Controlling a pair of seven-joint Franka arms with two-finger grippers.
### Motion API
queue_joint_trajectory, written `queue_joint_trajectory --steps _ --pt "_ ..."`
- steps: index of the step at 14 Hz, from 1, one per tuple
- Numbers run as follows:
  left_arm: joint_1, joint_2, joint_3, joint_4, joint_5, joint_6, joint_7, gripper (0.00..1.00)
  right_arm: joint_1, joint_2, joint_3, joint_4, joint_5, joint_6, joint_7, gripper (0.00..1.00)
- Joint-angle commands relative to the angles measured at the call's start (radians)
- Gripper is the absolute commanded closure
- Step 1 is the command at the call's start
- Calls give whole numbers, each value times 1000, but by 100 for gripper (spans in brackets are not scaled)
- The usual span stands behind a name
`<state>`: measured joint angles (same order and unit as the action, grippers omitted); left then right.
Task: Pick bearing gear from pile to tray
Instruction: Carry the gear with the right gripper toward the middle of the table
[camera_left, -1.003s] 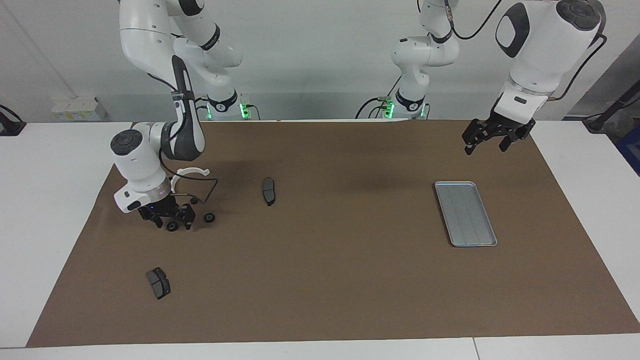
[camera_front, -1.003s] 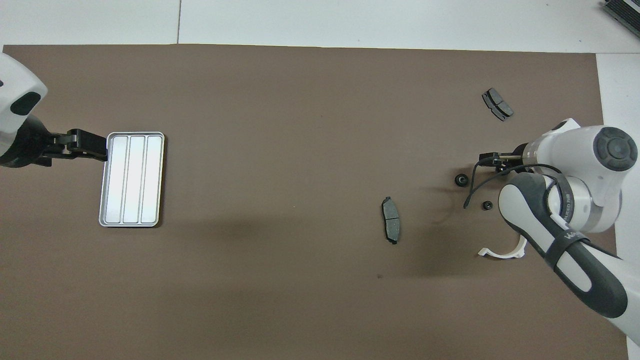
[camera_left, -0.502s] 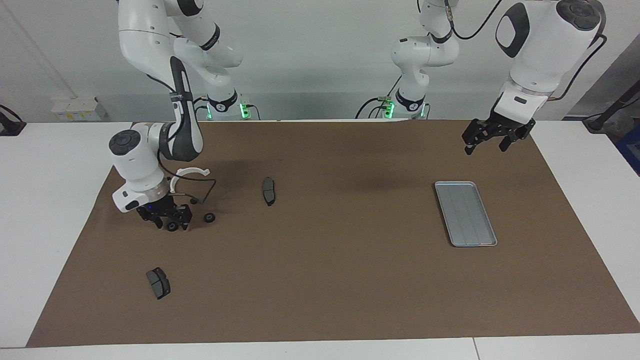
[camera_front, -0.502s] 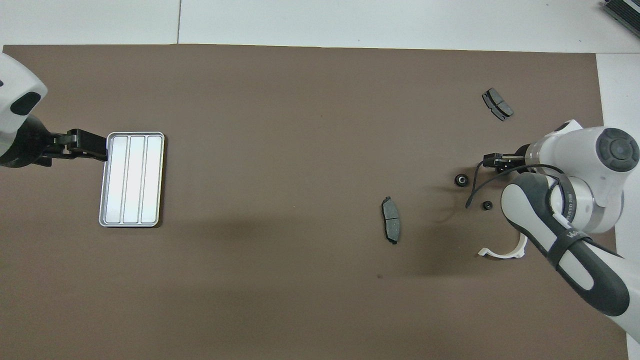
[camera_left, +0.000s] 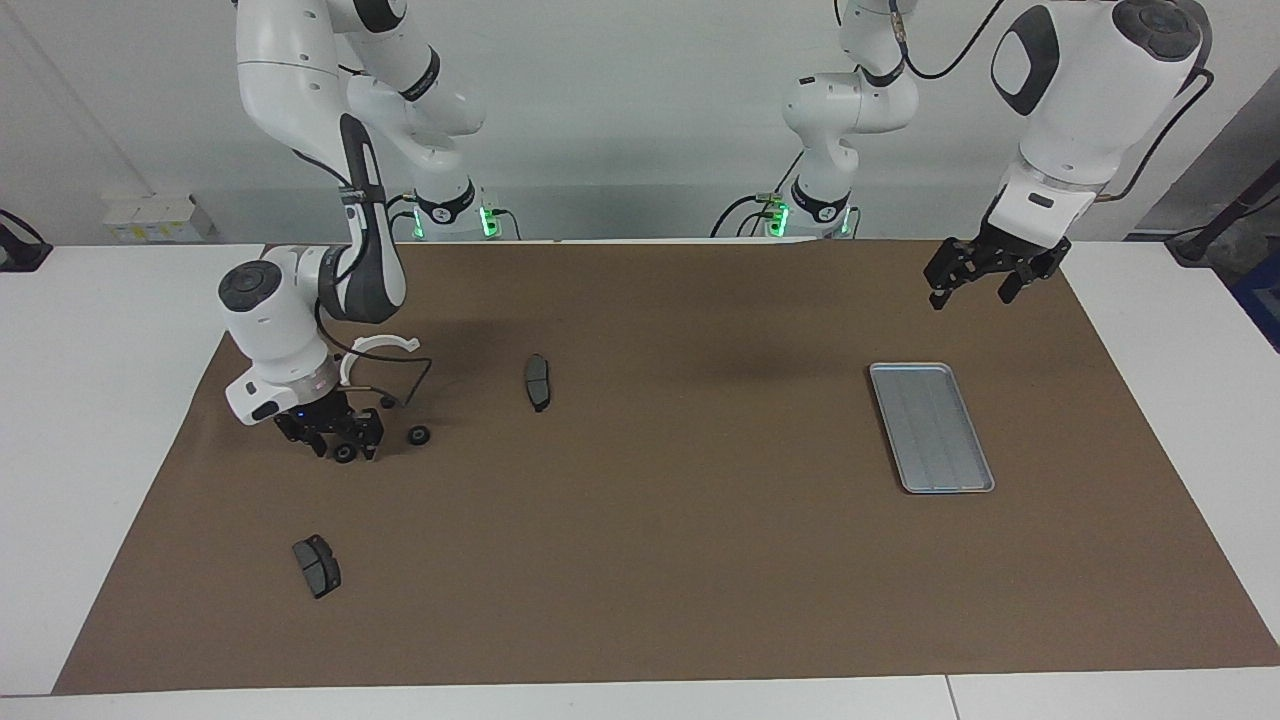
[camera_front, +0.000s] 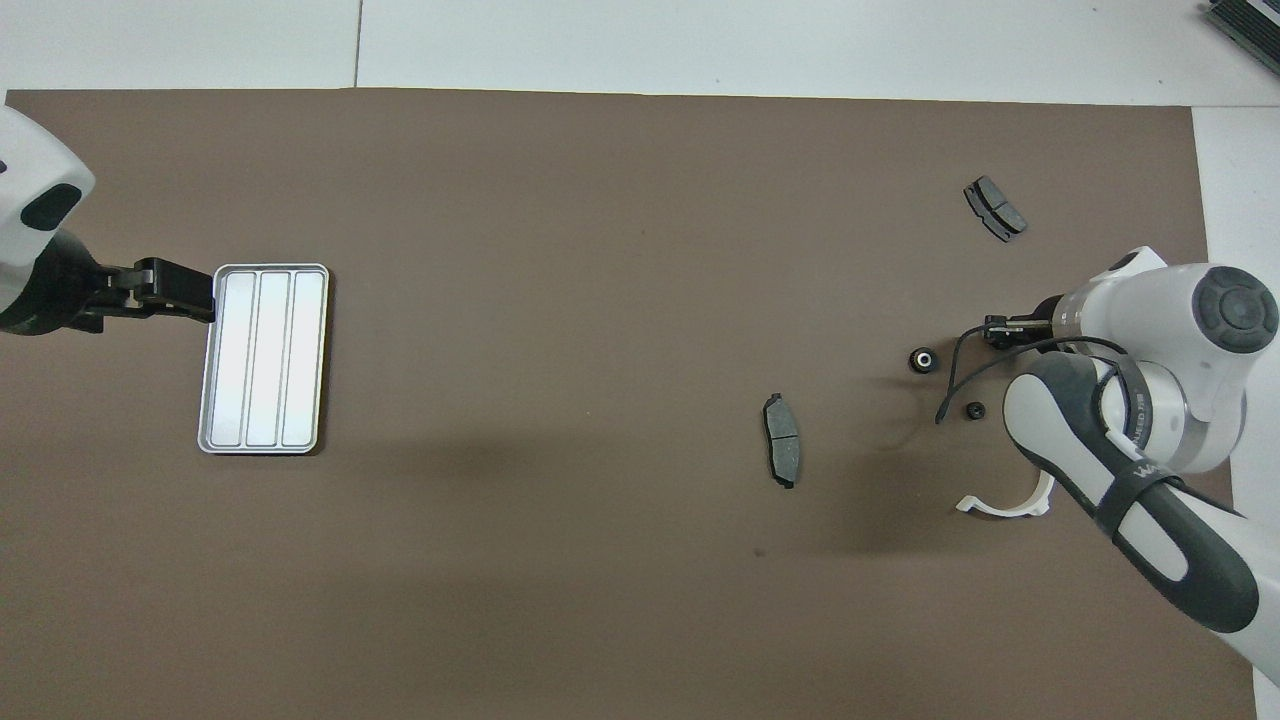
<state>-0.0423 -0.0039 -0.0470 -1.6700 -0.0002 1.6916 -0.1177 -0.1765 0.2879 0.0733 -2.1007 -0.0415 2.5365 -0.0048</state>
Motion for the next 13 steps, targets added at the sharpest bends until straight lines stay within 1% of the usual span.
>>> queue_joint_trajectory --steps 1,3,5,9,11,13 --pt "10 -27 -5 -27 17 -3 3 0 -2 -29 17 14 12 -4 -24 100" --pt "10 -25 -5 -27 17 -4 3 0 60 -38 19 53 14 -56 58 100" --pt "10 -25 -5 -27 17 -4 3 0 125 -33 19 117 12 -120 159 100" --pt "10 -25 -5 -27 17 -4 3 0 306 -27 19 157 2 -125 398 100" --pt "10 -27 -5 -27 16 -4 3 0 394 -12 17 180 -1 -124 520 100" --pt "10 -25 -5 -27 17 -4 3 0 455 -3 19 185 -3 -113 618 100"
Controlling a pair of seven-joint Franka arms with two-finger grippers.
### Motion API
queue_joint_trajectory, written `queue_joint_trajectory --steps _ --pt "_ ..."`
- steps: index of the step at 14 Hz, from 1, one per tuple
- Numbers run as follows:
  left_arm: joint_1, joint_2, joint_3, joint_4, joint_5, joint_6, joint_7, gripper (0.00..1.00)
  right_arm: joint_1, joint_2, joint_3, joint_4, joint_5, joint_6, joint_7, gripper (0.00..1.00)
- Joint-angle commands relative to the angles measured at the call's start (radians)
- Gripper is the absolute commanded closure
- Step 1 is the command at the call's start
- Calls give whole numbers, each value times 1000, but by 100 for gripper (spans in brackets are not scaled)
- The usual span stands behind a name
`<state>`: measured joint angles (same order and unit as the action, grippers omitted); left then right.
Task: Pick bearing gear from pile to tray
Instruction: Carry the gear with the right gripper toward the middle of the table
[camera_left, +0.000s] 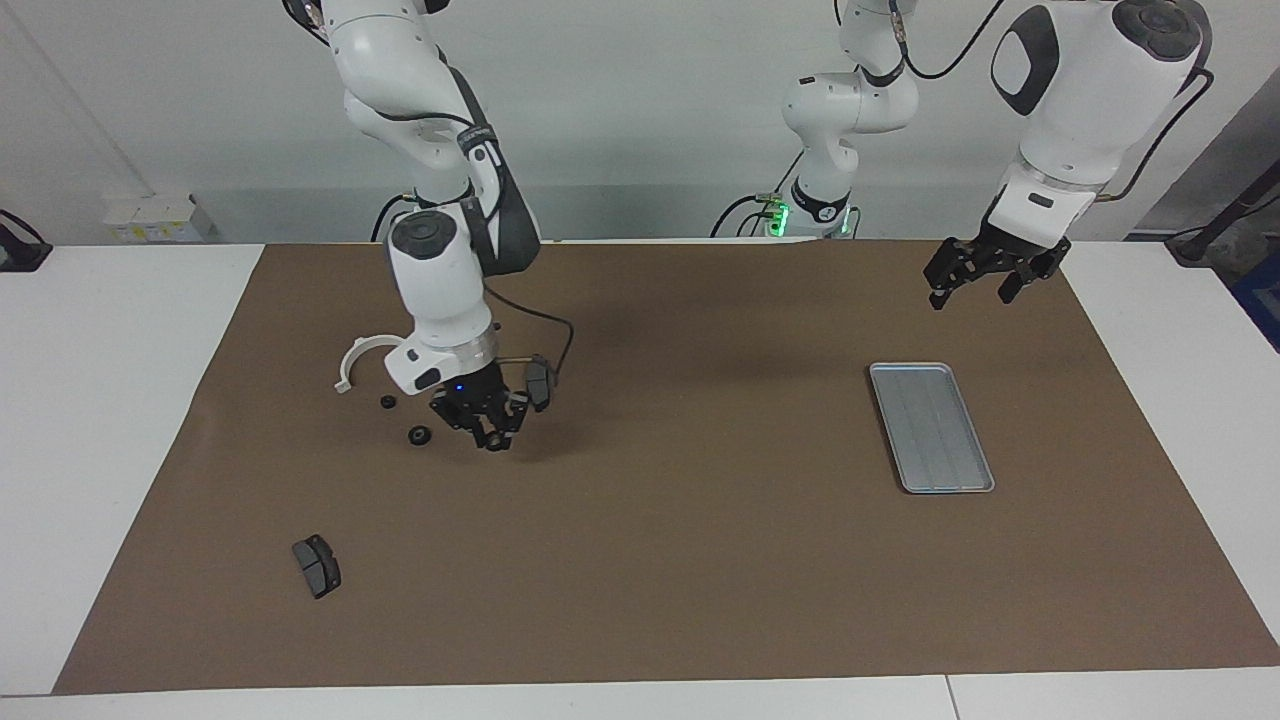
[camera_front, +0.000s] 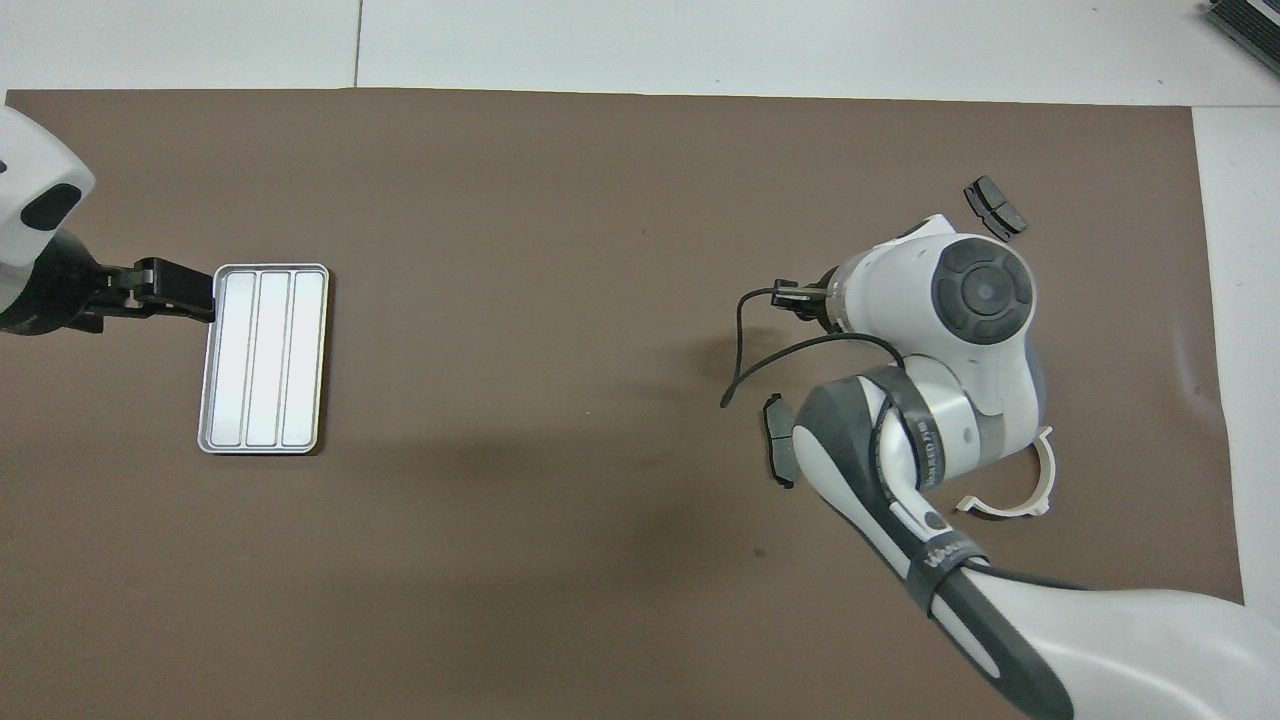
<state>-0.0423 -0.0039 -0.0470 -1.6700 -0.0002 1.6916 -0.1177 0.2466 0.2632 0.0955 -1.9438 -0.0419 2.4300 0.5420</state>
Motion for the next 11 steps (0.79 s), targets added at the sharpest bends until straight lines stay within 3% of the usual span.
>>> queue_joint_trajectory --steps 1,7,11 --pt "10 -25 -5 -27 17 -4 3 0 72 24 -5 29 -1 0 97 100" --pt "10 -27 -5 -27 17 -3 0 0 218 142 -5 117 -50 24 320 100" --pt "4 -33 -7 -24 17 11 1 0 296 261 -5 207 -72 64 438 100"
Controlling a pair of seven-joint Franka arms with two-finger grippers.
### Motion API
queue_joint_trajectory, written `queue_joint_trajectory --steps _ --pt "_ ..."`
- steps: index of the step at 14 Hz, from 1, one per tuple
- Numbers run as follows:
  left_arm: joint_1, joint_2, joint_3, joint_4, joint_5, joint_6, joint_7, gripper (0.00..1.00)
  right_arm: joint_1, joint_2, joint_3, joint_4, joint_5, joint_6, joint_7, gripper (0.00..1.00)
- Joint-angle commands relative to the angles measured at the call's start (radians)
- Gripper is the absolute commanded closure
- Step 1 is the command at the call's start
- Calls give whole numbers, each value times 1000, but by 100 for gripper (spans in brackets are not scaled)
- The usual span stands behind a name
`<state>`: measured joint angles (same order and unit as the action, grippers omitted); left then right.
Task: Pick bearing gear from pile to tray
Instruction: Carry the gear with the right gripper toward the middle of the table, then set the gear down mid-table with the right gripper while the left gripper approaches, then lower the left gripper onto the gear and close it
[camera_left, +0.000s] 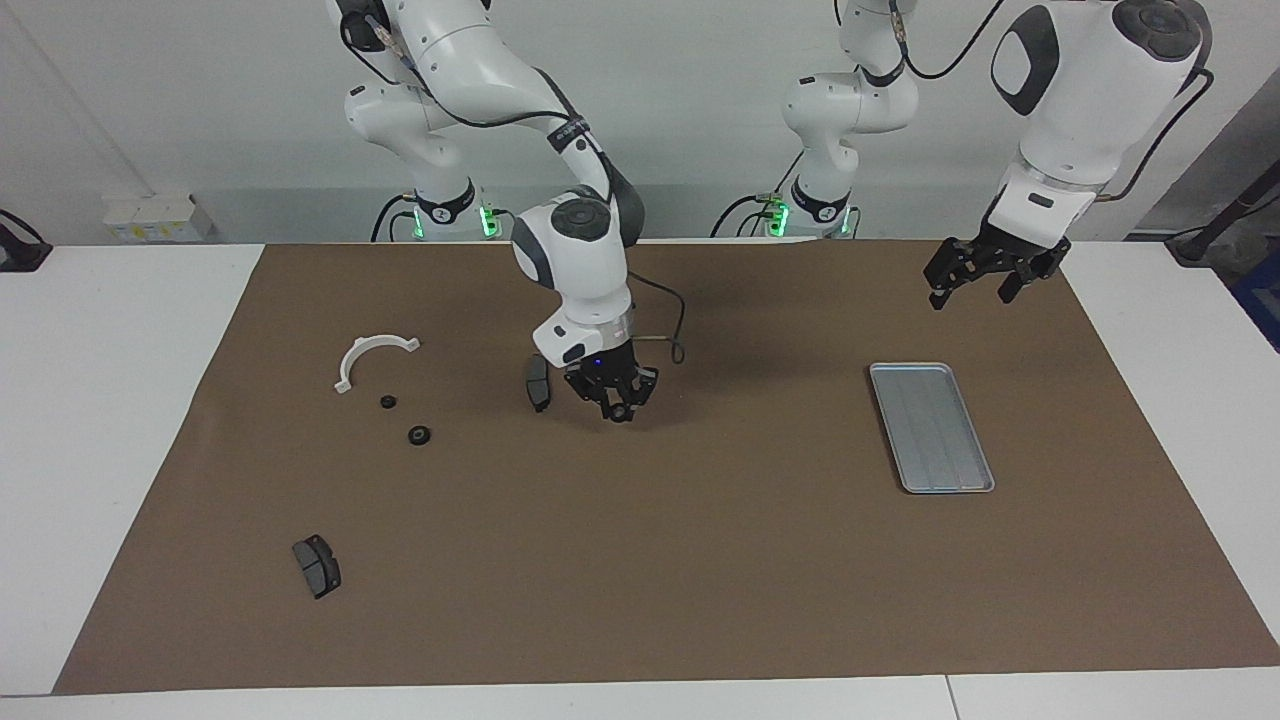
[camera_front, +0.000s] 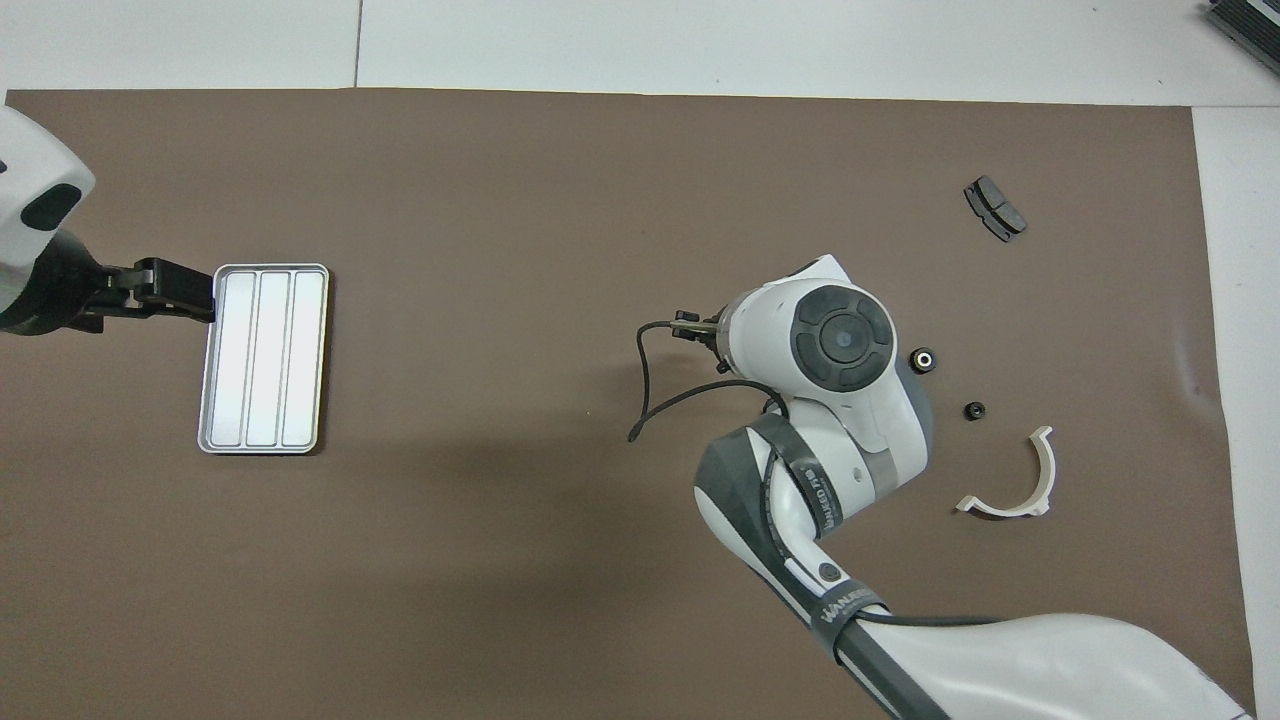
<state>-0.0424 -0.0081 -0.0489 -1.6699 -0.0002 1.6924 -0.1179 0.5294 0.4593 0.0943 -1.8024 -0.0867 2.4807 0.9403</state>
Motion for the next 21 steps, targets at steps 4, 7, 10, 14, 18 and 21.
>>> queue_joint_trajectory --steps 4,7,10,14,18,21 --pt "-11 -32 -12 -40 12 58 11 0 46 76 -4 61 -30 20 78 34" --pt "-50 -32 -15 -44 5 84 -35 0 31 59 -8 57 -31 17 74 0" --pt "-149 -13 -15 -60 5 162 -213 0 -32 -36 -13 3 -35 0 32 0" --pt "-315 103 -12 -63 6 343 -437 0 -164 -194 -10 -153 -33 -3 -135 0" --pt "-419 213 -9 -39 19 460 -470 0 -305 -292 -10 -267 -30 -46 -355 0" --pt "-523 393 -6 39 129 480 -535 0 -419 -297 -7 -290 -16 -62 -553 0"
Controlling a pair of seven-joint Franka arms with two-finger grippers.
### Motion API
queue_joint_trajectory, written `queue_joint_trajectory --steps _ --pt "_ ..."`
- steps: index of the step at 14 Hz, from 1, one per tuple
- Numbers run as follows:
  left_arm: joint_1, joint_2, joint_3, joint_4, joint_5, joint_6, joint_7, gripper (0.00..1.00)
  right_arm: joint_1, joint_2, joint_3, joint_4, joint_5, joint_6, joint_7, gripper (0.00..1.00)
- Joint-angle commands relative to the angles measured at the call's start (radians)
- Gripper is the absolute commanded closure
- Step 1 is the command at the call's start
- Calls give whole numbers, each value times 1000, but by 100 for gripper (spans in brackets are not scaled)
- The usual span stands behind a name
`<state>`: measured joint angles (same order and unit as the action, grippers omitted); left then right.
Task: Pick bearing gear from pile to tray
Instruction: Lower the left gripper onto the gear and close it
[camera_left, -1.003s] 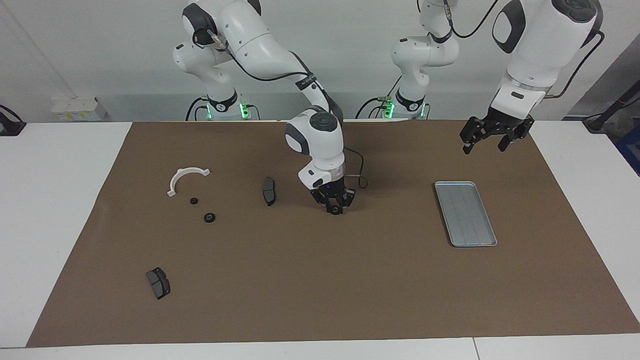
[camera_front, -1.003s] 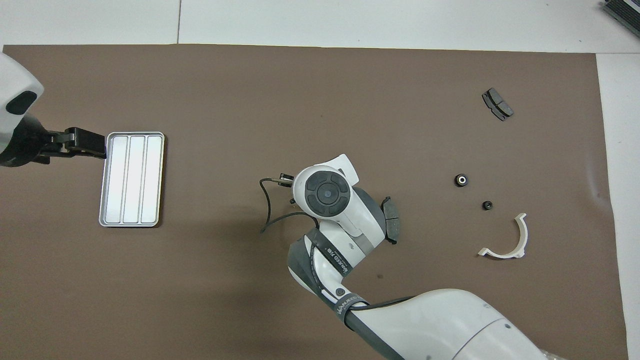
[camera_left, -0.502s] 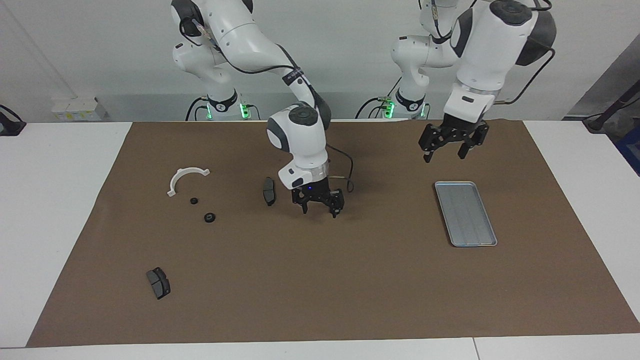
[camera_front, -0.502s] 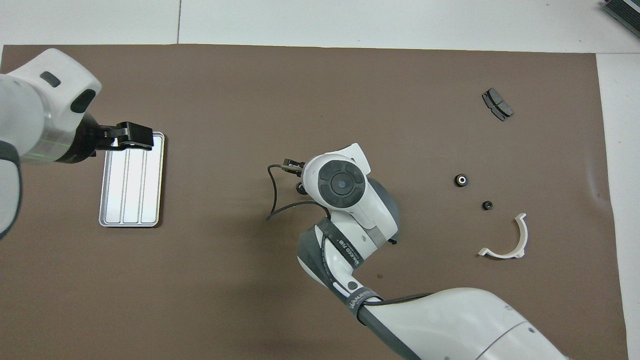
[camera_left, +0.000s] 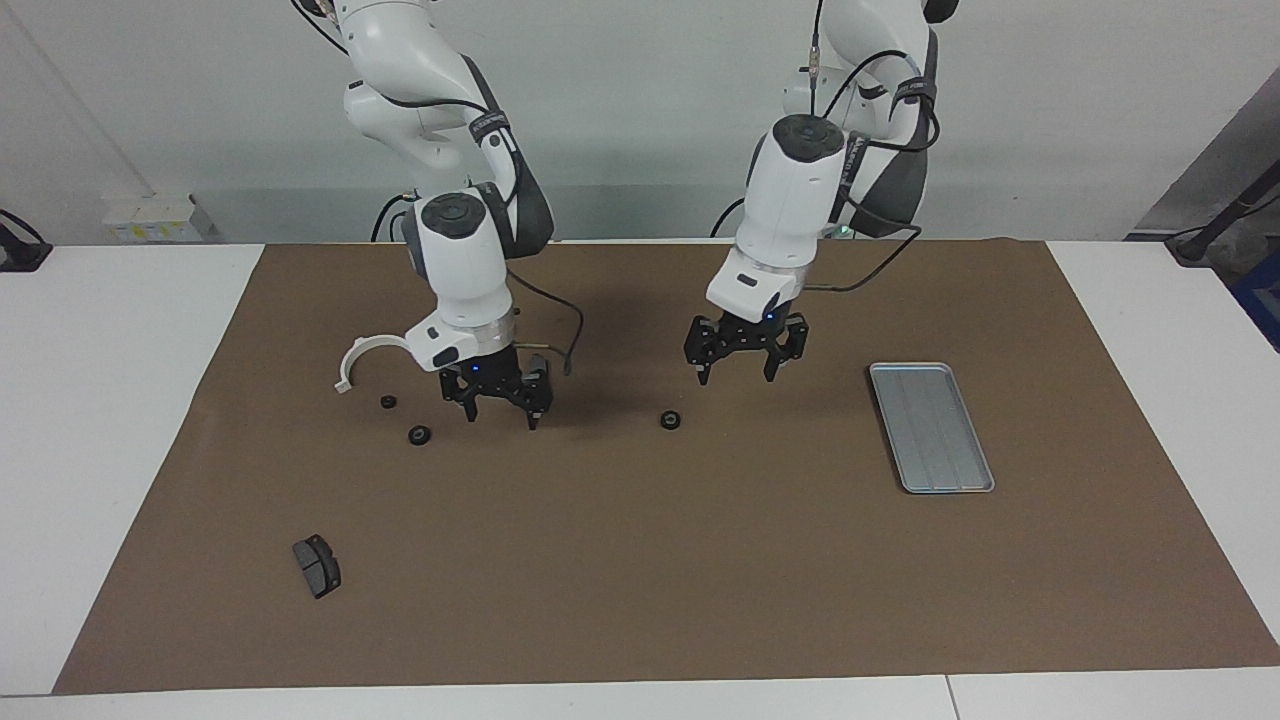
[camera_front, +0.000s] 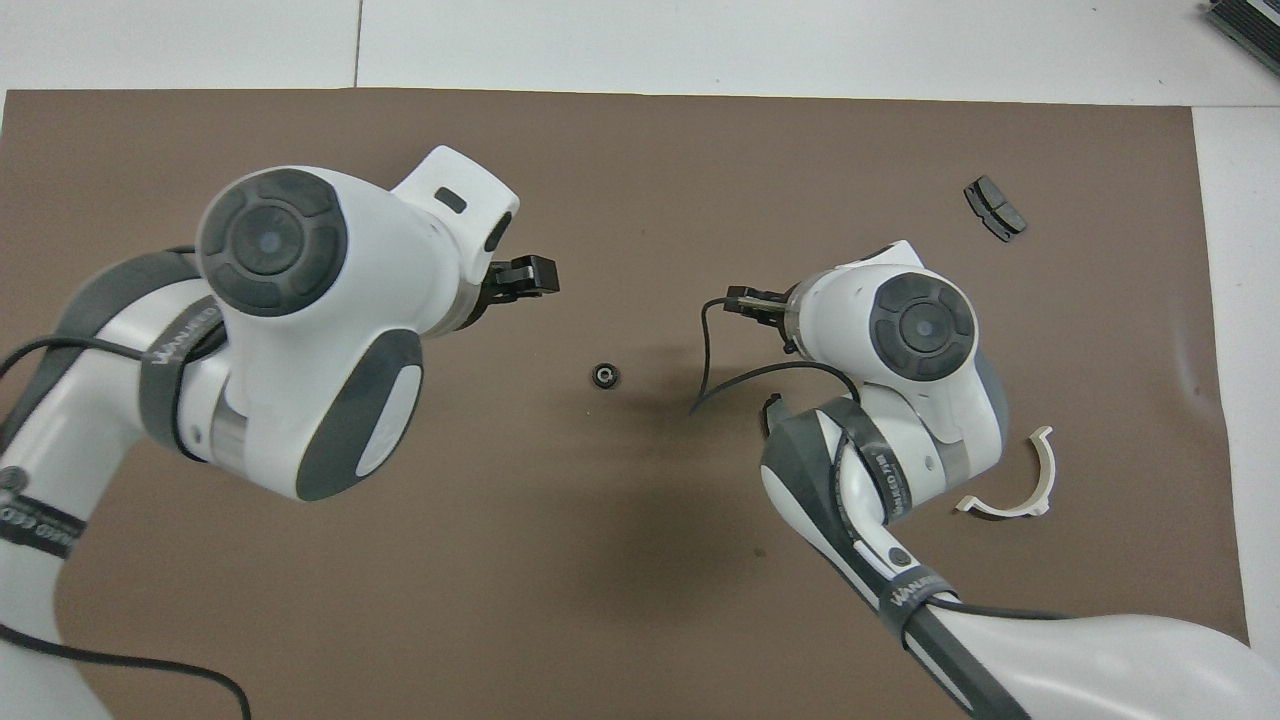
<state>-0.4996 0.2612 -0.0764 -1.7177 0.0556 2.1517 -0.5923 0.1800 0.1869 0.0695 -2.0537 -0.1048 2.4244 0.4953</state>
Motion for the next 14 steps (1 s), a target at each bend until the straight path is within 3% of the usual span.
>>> queue_joint_trajectory --steps 1,5,9,14 --pt "-65 134 20 83 95 55 -61 0 -104 -24 18 -55 3 -5 -180 0" --pt "-68 171 20 17 121 173 -60 0 -172 0 18 -68 25 -4 -303 0" --pt "-74 179 20 -114 155 319 -50 0 -223 34 18 -82 63 7 -441 0" --pt "-89 165 14 -163 155 315 -49 0 -218 51 19 -114 68 48 -451 0"
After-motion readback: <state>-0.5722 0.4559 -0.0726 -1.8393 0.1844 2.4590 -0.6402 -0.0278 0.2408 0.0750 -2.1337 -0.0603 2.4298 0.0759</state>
